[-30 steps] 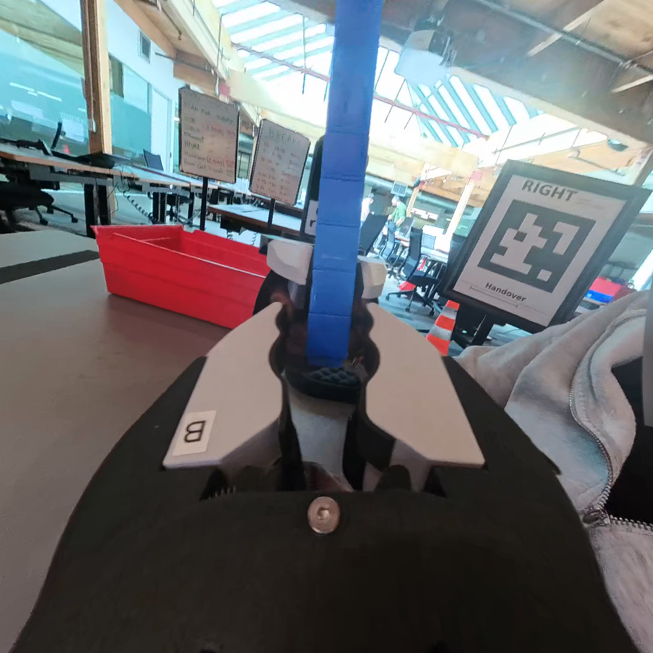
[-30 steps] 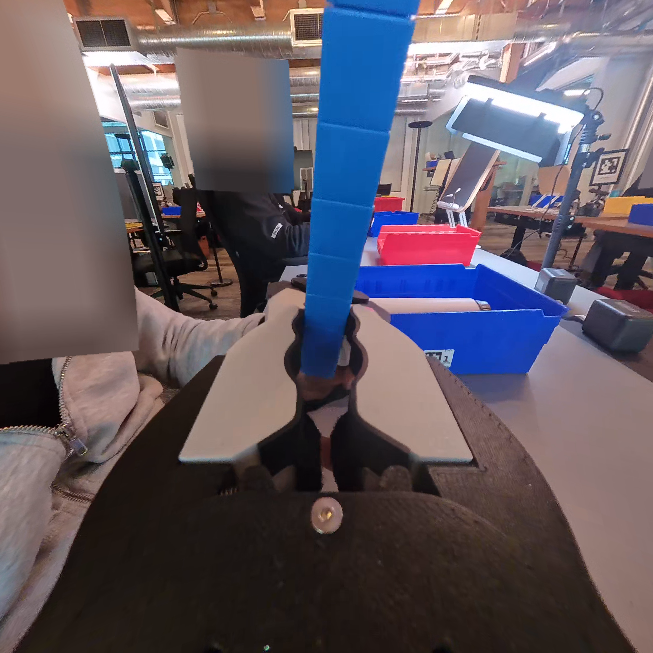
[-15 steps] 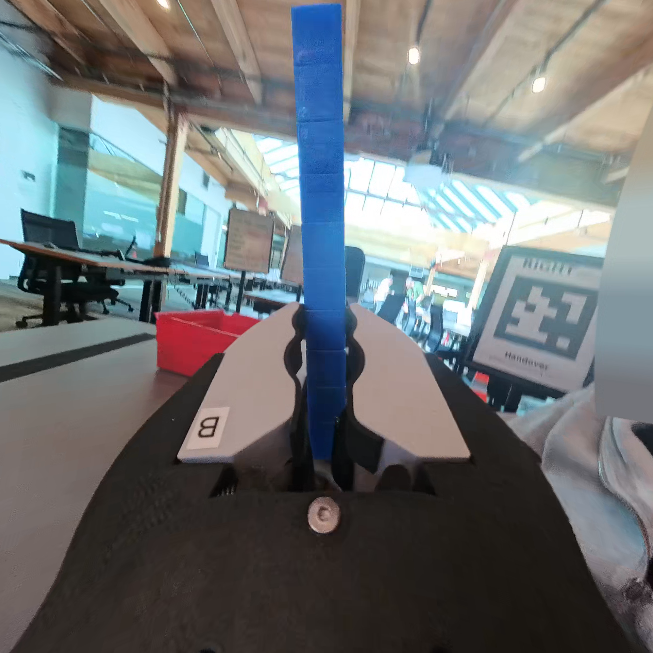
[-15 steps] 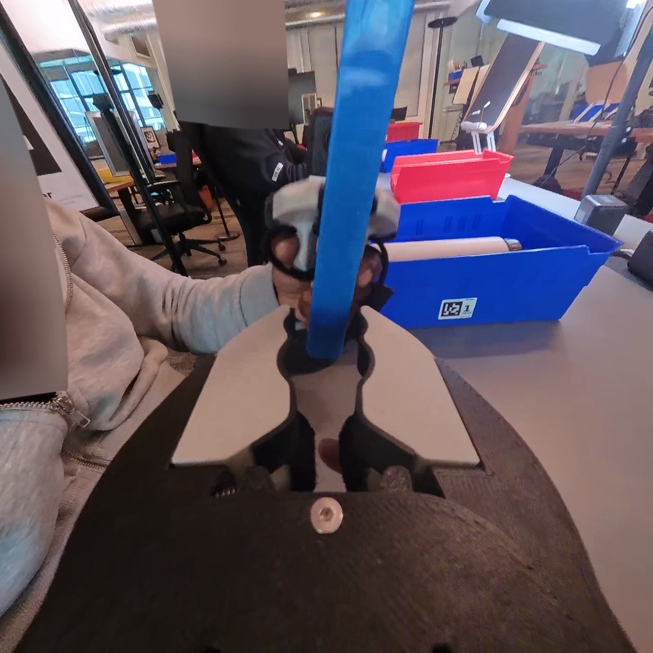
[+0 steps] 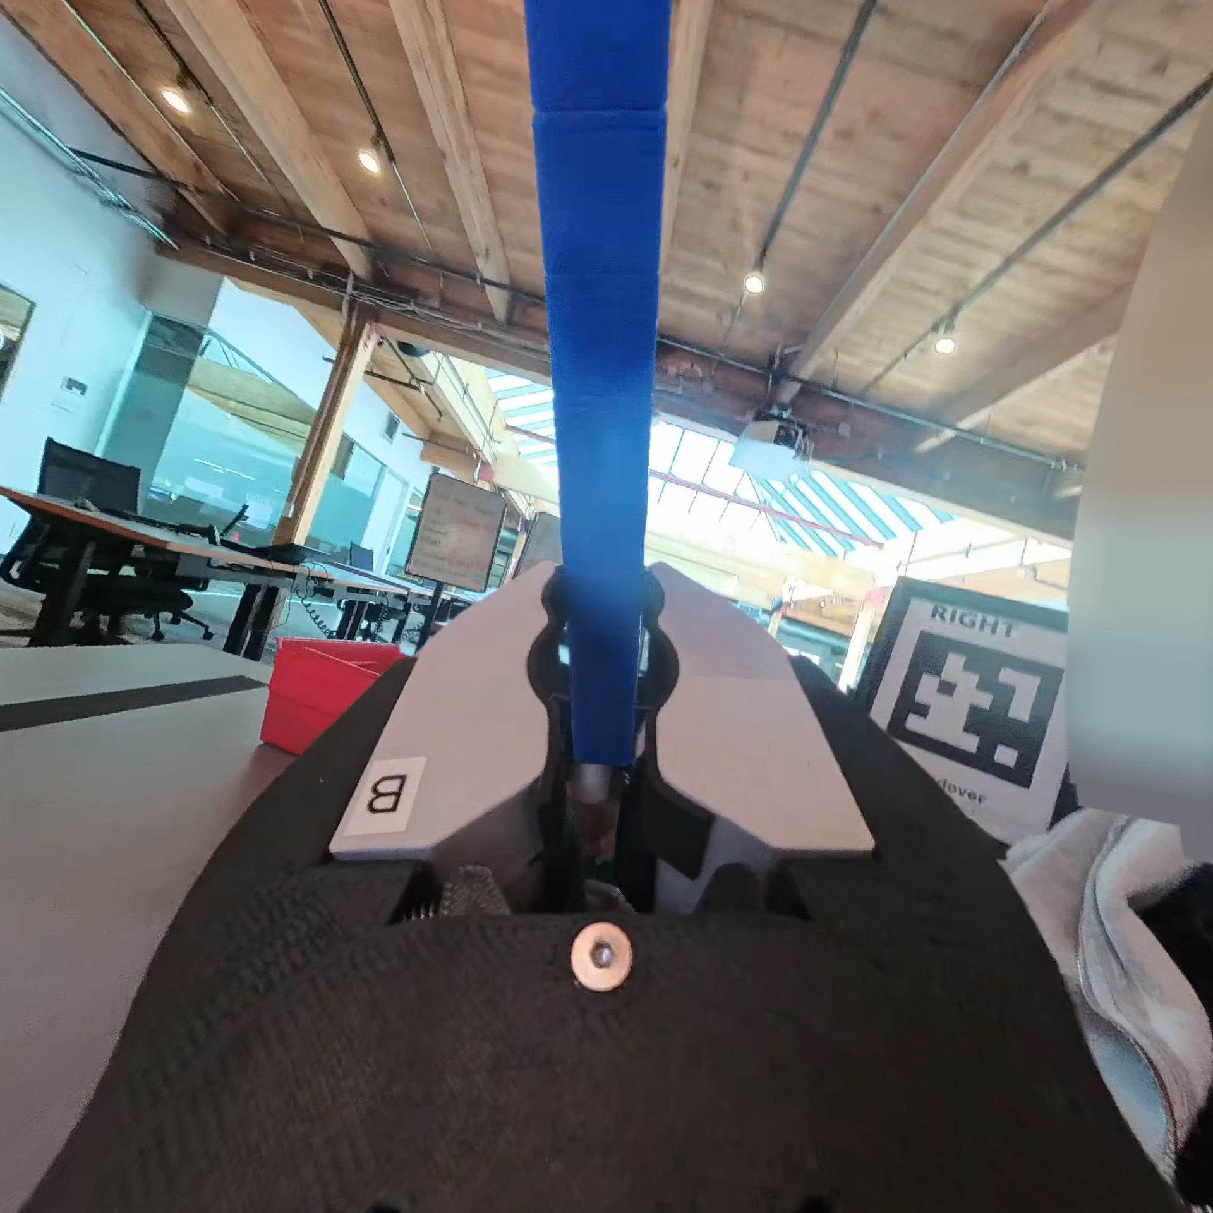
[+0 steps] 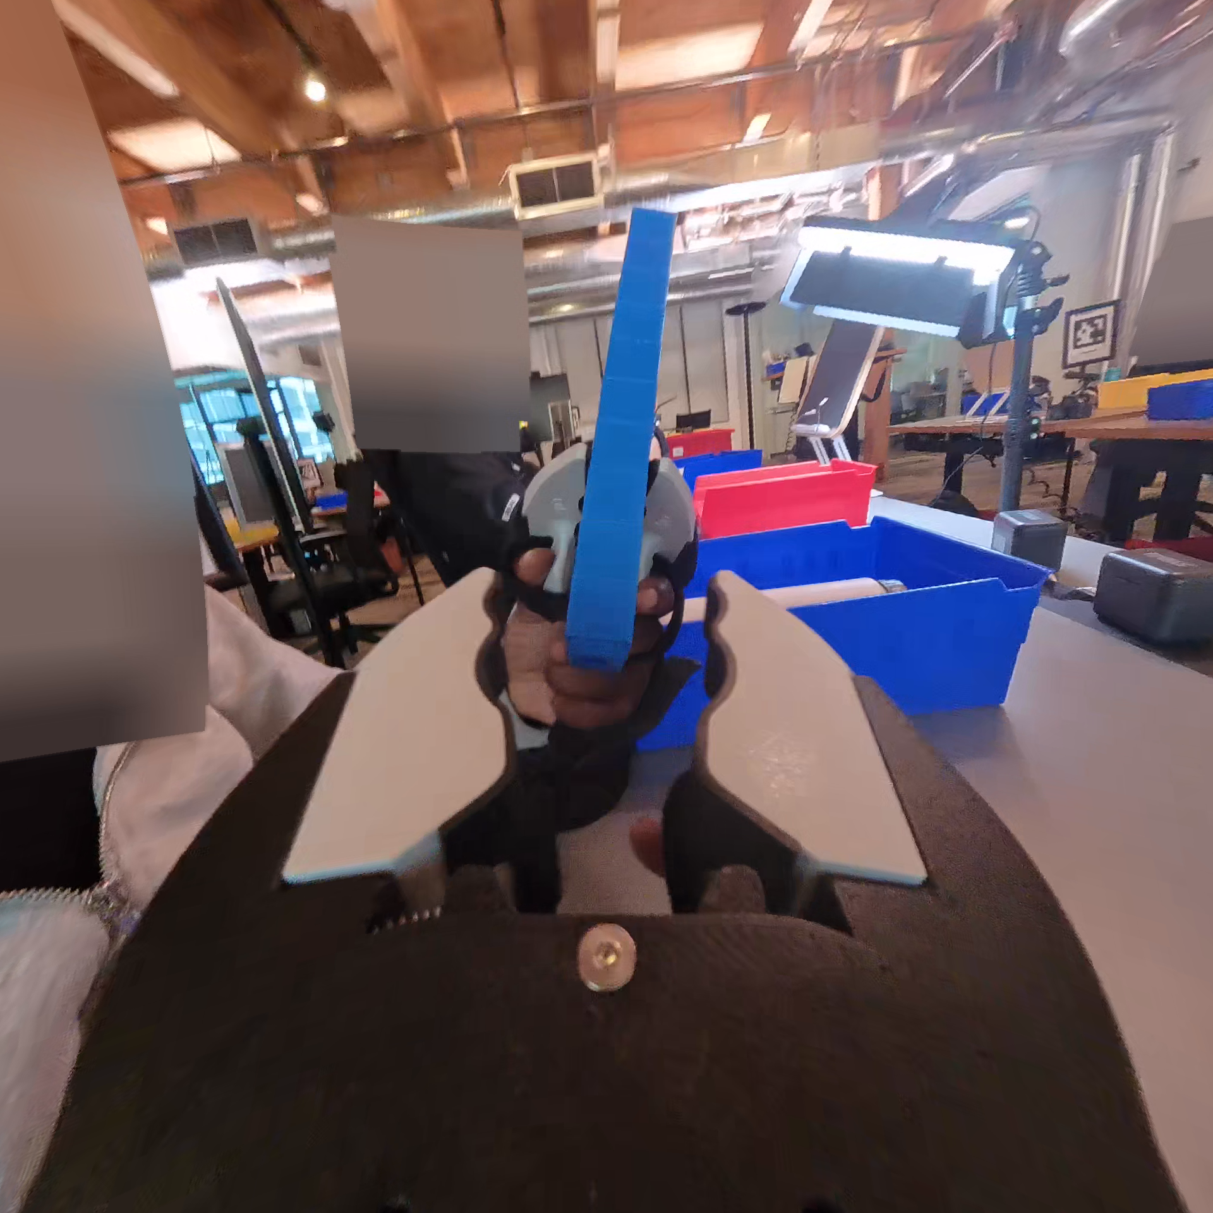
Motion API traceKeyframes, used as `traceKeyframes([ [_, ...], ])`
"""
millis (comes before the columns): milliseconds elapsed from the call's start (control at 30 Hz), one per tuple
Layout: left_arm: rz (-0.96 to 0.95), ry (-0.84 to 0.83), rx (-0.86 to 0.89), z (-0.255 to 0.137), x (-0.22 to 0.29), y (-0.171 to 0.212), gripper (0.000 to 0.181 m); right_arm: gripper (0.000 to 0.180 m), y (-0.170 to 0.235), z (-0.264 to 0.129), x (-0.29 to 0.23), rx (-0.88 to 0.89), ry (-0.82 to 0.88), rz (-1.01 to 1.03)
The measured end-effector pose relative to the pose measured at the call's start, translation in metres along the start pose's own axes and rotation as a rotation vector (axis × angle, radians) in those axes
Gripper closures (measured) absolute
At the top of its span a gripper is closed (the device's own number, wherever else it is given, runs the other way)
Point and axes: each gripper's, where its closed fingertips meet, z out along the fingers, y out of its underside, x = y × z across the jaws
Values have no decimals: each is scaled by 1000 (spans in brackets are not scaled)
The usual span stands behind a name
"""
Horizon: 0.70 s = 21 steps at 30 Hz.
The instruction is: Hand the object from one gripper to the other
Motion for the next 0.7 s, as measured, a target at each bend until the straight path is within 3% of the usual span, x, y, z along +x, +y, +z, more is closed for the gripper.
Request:
traceKeyframes([
  [100, -5, -14, 32, 2, -1, 2, 159, 118, 7, 9, 3, 13, 12, 30],
  [167, 18, -4, 9, 4, 2, 6, 159, 157, 11, 11, 1, 2, -5, 16],
  [333, 140, 1, -38, 4, 11, 3, 150, 158, -3, -2, -5, 33, -54, 13],
  [367, 154, 14, -37, 3, 14, 2, 159, 158, -5, -5, -6, 32, -71, 20],
  [500, 132, 21, -7, 5, 15, 1, 159, 157, -15, -9, -8, 91, -84, 12],
  [533, 125, 14, 6, 5, 15, 0, 159, 149, -19, -9, -9, 135, -87, 18],
  [600, 136, -4, 24, 5, 13, -2, 159, 116, -24, -7, -7, 205, -75, 59],
  [633, 136, -8, 23, 5, 12, -1, 159, 112, -22, -4, -6, 205, -75, 77],
  [700, 126, -16, 7, 7, 11, 5, 159, 121, -15, 3, -9, 179, -89, 69],
])
